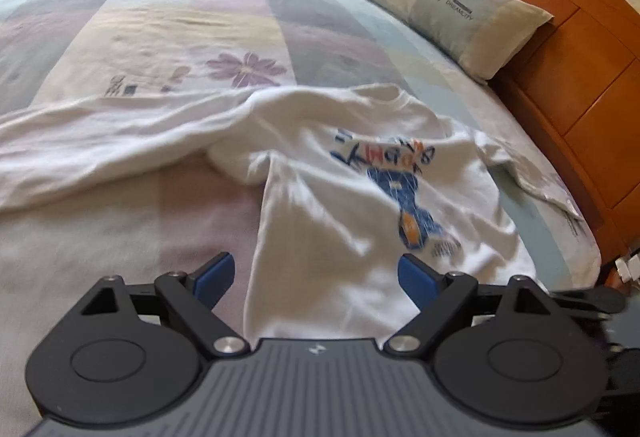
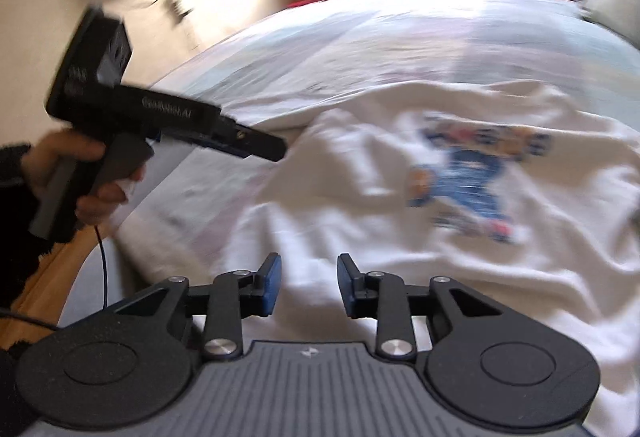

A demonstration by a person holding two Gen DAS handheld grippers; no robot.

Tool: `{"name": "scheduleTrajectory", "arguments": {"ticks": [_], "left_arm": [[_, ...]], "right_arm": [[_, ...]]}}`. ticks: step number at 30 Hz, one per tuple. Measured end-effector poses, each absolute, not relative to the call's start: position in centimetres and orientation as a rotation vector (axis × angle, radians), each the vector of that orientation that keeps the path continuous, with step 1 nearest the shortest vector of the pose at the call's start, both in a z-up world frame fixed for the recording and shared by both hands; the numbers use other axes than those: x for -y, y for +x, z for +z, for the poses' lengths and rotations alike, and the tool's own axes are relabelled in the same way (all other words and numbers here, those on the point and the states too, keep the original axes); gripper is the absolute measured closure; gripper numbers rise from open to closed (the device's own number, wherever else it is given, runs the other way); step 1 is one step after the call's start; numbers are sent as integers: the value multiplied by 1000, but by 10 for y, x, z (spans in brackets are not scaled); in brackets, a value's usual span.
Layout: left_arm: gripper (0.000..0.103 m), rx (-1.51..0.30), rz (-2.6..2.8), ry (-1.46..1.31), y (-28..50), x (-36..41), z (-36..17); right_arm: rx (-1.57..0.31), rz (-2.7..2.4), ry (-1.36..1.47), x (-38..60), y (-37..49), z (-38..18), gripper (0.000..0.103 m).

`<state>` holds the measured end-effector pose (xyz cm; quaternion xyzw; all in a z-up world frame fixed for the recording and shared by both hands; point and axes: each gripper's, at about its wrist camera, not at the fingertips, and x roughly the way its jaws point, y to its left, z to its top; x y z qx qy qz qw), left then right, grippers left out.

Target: Fold clothes

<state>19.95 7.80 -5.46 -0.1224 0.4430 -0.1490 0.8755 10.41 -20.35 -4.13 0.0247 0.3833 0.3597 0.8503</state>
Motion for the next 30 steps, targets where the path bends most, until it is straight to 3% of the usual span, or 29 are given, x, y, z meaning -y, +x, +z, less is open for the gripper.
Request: {"name": "scheduleTrajectory", "arguments": {"ticks": [3,9,19,23,25,27,30], "left_arm": [[15,-941,-311,-340,231,-85,-70],[15,-1028,-351,-676,279,-113,-118],[16,-898,-373,-826,323,-135,-141],[30,-876,-361,-746,325,-134,-139],[49,-863,-361,-650,314,-131,-137],[60,-858,-356,-579,304,-130,-134],[95,-888,-308,-516,295,-131,-129]], "right_arm": [[-781,669,108,234,105,-37,57],[-759,497,202,286,109,-36,53],[-774,365,266,315,139,-55,52],[-785,349,267,317,145,-59,49],[-789,338,261,320,145,-61,47],[-792,327,256,323,145,-62,47],[-778,301,271,329,146,-63,47]]}}
